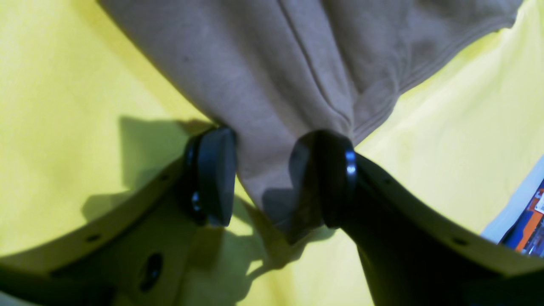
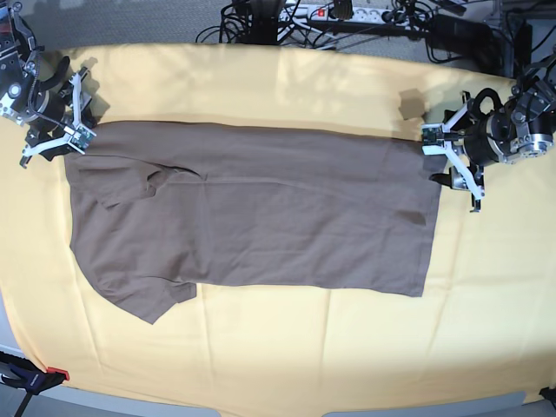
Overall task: Fold the T-shirt properly
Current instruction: 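Drag the held shirt edge away from the table center with both grippers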
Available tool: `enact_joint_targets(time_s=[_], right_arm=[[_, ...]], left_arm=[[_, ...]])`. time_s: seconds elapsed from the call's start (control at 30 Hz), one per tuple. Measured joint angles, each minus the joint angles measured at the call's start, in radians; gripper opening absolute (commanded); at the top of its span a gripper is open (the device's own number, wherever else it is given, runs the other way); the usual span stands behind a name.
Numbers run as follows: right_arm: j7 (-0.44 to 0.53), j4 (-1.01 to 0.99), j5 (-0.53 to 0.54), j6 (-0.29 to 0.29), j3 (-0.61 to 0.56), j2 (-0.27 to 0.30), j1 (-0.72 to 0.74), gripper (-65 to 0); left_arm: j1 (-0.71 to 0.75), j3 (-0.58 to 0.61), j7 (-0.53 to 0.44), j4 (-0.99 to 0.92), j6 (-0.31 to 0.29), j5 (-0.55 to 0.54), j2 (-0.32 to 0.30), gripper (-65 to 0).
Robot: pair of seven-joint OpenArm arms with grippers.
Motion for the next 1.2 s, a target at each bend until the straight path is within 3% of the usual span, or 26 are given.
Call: enact_joint_targets(time_s=[0.07, 0.13, 0.17, 0.23, 0.33, 0.4, 0.5, 0.57, 0.63, 0.67, 0.87, 1.0, 1.2], right_arm=[[0.021, -0.005, 0.001, 0.001, 0.0, 0.0, 0.0, -45.1], [0.026, -0.005, 0.0, -0.011, 0.0, -0.002, 0.0, -62.8], [0.026, -0.006, 0.0, -0.016, 0.0, -0.002, 0.0, -65.0], [0.025, -0.006, 0.0, -0.033, -0.001, -0.003, -0.001, -65.0], [0.025, -0.006, 0.001, -0.048, -0.001, -0.003, -0.003, -65.0], [0.025, -0.006, 0.001, -0.048, -0.001, -0.003, -0.003, -65.0], [0.025, -0.006, 0.0, -0.049, -0.001, -0.003, -0.003, -65.0], [0.024, -0.006, 0.001, -0.049, -0.001, -0.003, -0.002, -65.0], [0.017, -0.006, 0.012, -0.053, -0.001, -0.003, -0.002, -65.0], [0.017, -0.006, 0.011, -0.052, -0.001, -0.003, -0.002, -65.0], [0.014, -0.006, 0.012, -0.052, -0.001, -0.003, -0.002, -64.6], [0.013, -0.006, 0.016, -0.052, -0.001, -0.003, -0.002, -64.6], [0.01, -0.006, 0.016, -0.052, -0.001, -0.003, -0.002, -64.6]], left_arm=[[0.0, 0.0, -0.003, 0.0, 0.0, 0.0, 0.002, -33.8], [0.0, 0.0, -0.003, 0.0, 0.0, 0.0, 0.002, -33.8], [0.0, 0.0, -0.004, 0.0, 0.001, 0.0, 0.002, -33.8], [0.0, 0.0, -0.003, 0.0, 0.0, 0.0, 0.002, -38.8], [0.0, 0.0, -0.01, 0.0, 0.0, 0.005, 0.002, -55.0], [0.0, 0.0, -0.01, 0.0, -0.001, 0.008, 0.002, -57.0], [0.0, 0.0, -0.01, 0.0, -0.06, 0.027, 0.002, -52.2], [0.0, 0.0, -0.01, -0.001, -0.11, 0.027, 0.003, -41.3], [0.0, 0.0, -0.016, -0.01, -0.119, 0.026, 0.002, -30.5], [0.0, 0.0, -0.018, -0.019, -0.115, 0.027, 0.002, -28.5], [0.0, 0.0, -0.046, -0.045, -0.061, 0.045, 0.02, -28.4], [0.0, 0.0, -0.087, -0.086, -0.099, 0.049, 0.054, -28.4], [-0.006, -0.005, -0.124, -0.126, -0.093, 0.08, 0.071, -30.5]])
